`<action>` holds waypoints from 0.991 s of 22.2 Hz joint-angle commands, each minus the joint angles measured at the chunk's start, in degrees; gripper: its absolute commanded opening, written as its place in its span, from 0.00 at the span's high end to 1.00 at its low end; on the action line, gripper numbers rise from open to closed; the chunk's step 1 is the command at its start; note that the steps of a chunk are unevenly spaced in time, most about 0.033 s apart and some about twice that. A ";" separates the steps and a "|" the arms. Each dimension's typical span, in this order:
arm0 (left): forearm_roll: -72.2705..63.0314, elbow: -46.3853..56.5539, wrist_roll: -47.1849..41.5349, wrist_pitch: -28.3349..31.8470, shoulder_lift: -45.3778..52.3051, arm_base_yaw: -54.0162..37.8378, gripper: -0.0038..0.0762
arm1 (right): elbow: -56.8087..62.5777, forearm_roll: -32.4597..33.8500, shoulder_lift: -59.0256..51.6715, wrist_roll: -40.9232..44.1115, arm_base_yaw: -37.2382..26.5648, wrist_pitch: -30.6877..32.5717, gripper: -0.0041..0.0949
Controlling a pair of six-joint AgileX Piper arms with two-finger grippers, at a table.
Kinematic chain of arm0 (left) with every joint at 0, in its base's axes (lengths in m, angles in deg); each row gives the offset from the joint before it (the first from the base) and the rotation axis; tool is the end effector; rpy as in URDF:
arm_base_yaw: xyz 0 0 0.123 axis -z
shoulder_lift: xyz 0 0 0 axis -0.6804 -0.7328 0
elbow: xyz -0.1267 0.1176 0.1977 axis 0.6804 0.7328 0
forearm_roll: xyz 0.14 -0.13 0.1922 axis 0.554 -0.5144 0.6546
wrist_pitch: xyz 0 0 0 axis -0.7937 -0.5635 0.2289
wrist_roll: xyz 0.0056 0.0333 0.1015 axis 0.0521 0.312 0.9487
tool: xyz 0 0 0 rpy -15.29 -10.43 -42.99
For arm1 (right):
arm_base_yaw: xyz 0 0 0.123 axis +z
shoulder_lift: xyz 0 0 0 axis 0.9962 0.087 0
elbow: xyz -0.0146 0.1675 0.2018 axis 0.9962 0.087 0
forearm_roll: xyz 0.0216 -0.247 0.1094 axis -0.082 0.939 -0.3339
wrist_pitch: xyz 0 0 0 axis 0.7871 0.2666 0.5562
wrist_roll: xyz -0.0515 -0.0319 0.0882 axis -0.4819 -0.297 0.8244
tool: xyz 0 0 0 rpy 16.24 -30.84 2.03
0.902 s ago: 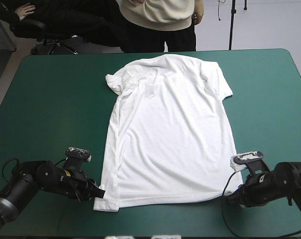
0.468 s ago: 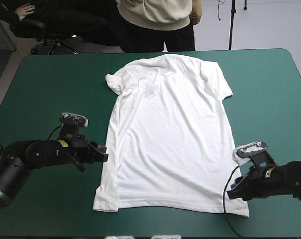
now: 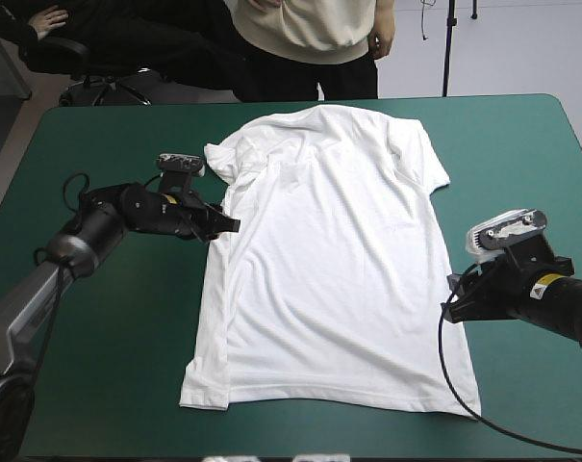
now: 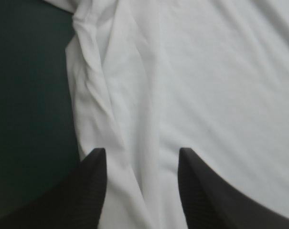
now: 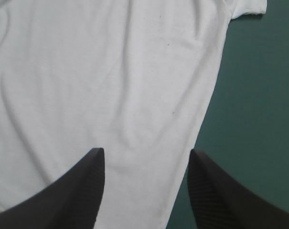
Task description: Fold the cloth
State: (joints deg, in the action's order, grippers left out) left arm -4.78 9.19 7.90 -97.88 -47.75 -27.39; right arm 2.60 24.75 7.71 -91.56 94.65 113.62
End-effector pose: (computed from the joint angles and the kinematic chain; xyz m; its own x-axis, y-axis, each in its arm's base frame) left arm 0.3410 -0.1201 0.2476 -0.7605 0.1832 -0.6230 0.3787 0.9045 -0.1963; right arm 0.1930 0.0504 0.3342 -0.6413 -0.2703 -0.7181 -0.3866 0.9222 -0.0019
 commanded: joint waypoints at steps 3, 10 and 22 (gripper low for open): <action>-2.22 -9.21 -0.49 3.42 -7.77 -0.05 0.52 | -2.02 -0.30 1.99 -0.67 -0.38 -2.32 0.46; 8.79 -13.46 -7.65 4.02 -15.26 -0.05 0.52 | -2.02 -0.30 5.94 -0.77 -0.38 -2.43 0.47; 11.25 -13.49 -10.52 2.89 -19.91 -0.04 0.97 | -3.48 1.91 10.22 -3.32 -0.38 -10.16 0.47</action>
State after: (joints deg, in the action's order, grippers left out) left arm 7.81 -3.05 -2.08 -94.58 -69.90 -27.70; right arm 2.17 25.48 17.13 -94.05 94.65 108.38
